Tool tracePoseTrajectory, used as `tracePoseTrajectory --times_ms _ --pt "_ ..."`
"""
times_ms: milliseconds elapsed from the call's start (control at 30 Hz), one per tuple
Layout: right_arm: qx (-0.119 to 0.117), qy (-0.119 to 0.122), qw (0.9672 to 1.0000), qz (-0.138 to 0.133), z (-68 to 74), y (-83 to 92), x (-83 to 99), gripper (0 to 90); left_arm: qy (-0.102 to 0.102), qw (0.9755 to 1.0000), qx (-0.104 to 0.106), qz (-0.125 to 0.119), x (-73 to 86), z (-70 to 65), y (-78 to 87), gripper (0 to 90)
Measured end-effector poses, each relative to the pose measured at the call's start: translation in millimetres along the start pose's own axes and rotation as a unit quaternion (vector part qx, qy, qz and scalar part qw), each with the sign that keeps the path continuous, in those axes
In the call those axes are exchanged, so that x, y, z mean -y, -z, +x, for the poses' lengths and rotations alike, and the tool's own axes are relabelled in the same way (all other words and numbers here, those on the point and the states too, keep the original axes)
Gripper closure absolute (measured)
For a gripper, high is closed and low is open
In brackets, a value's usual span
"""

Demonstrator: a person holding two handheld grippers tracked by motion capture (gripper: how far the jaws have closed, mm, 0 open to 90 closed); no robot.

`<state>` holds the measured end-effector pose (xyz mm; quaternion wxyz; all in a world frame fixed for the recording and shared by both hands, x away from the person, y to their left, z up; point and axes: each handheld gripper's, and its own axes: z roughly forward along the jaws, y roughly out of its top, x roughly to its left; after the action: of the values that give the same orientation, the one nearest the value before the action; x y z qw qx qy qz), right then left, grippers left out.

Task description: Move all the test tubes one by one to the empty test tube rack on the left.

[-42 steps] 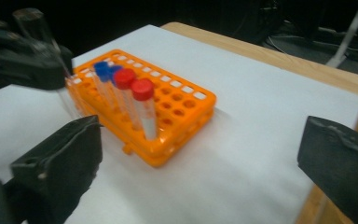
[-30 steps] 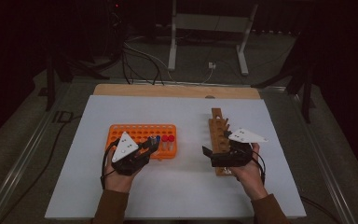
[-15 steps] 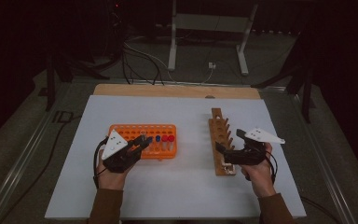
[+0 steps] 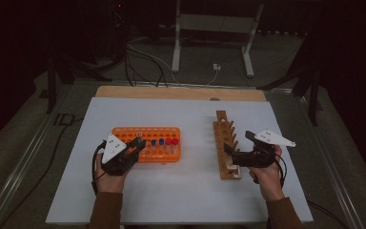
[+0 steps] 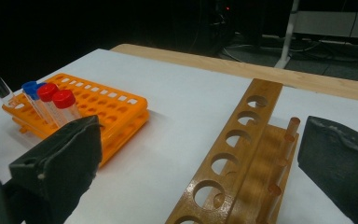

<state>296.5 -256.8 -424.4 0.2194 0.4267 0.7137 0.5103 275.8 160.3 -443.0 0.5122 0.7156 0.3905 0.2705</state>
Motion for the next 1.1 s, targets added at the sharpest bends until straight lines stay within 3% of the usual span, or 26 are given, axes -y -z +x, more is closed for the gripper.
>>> tracePoseTrajectory --times_ms 433,800,1100 --pt "0.000 0.004 1.0000 -0.001 3.1 0.9 -0.4 0.2 0.012 0.9993 -0.032 0.015 15.9 10.8 -11.4 76.5" --pt "-0.003 0.006 1.0000 0.001 3.7 -0.7 1.0 0.2 0.032 0.9984 -0.034 0.031 27.4 18.2 -20.3 76.5" --pt "-0.004 0.005 1.0000 0.001 4.6 -0.3 1.4 0.2 0.015 0.9953 -0.039 0.087 34.2 12.3 -30.3 76.9"
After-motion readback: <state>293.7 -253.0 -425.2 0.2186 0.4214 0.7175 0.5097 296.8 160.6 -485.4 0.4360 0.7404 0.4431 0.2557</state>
